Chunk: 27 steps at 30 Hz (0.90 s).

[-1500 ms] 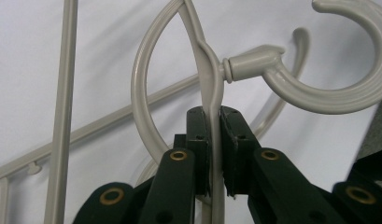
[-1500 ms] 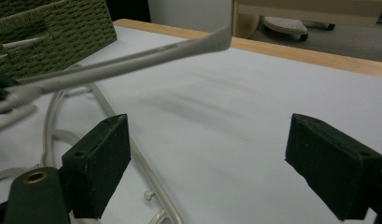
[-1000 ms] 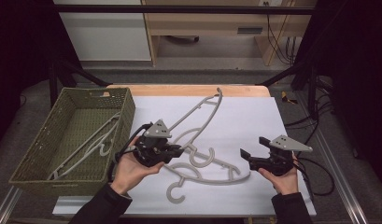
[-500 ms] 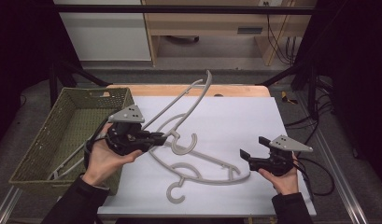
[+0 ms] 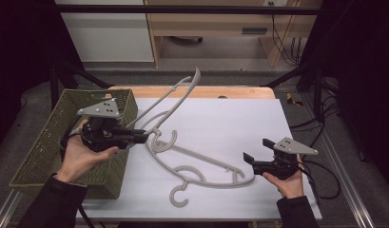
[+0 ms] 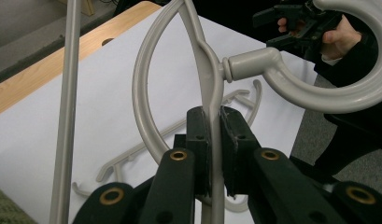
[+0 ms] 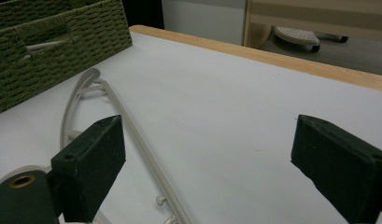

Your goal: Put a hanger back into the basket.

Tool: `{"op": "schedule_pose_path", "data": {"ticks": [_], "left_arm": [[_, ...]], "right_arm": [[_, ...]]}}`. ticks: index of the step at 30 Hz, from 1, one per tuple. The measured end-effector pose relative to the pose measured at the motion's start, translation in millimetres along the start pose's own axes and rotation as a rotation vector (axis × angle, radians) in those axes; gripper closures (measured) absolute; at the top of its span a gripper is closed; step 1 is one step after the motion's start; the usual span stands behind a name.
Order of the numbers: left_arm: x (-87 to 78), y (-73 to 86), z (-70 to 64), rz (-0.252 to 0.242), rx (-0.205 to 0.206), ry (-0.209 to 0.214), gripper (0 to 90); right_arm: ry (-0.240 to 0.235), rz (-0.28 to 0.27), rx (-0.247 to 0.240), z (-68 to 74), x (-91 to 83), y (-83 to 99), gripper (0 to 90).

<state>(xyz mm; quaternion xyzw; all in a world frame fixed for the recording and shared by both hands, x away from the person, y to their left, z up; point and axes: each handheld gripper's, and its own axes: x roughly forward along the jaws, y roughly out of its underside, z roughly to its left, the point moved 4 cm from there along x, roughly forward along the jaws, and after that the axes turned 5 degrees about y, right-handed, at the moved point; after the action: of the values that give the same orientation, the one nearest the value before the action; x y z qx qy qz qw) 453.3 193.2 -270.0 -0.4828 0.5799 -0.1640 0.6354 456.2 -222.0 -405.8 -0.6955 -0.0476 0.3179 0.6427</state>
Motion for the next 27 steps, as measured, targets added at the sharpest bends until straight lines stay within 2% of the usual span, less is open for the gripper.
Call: {"op": "schedule_pose_path", "data": {"ticks": [2,3,12,19,20,21,24,25,27], "left_arm": [[-2.5,1.0,1.7,0.001,0.000,-0.002,82.8],[-10.2,4.3,7.0,0.003,-0.005,-0.013,82.8],[-42.9,20.0,33.7,-0.015,-0.029,-0.036,82.8],[-65.7,38.8,61.1,-0.033,-0.091,-0.083,82.8],[-65.7,38.8,61.1,-0.033,-0.091,-0.083,82.8],[-71.1,45.4,69.4,-0.030,-0.105,-0.095,82.8],[-75.8,52.5,77.4,-0.030,-0.121,-0.101,82.8],[-78.5,60.1,84.9,-0.032,-0.141,-0.106,82.8],[-79.7,66.8,90.2,-0.024,-0.158,-0.109,82.8]], "right_arm": [[-0.005,0.000,-0.002,0.9,-0.5,0.0,9.2],[-0.008,0.001,-0.005,1.5,-0.4,0.1,8.6],[-0.012,0.007,-0.012,3.7,1.7,0.2,7.9],[-0.016,0.016,-0.019,5.0,2.9,1.6,7.8],[-0.016,0.016,-0.019,5.1,2.9,1.6,7.8],[-0.015,0.015,-0.019,4.9,2.9,1.6,7.8],[-0.013,0.017,-0.022,4.9,2.6,1.7,7.9],[-0.014,0.014,-0.021,5.0,2.4,1.5,8.0],[-0.013,0.016,-0.023,5.1,2.4,1.8,8.0]]}}
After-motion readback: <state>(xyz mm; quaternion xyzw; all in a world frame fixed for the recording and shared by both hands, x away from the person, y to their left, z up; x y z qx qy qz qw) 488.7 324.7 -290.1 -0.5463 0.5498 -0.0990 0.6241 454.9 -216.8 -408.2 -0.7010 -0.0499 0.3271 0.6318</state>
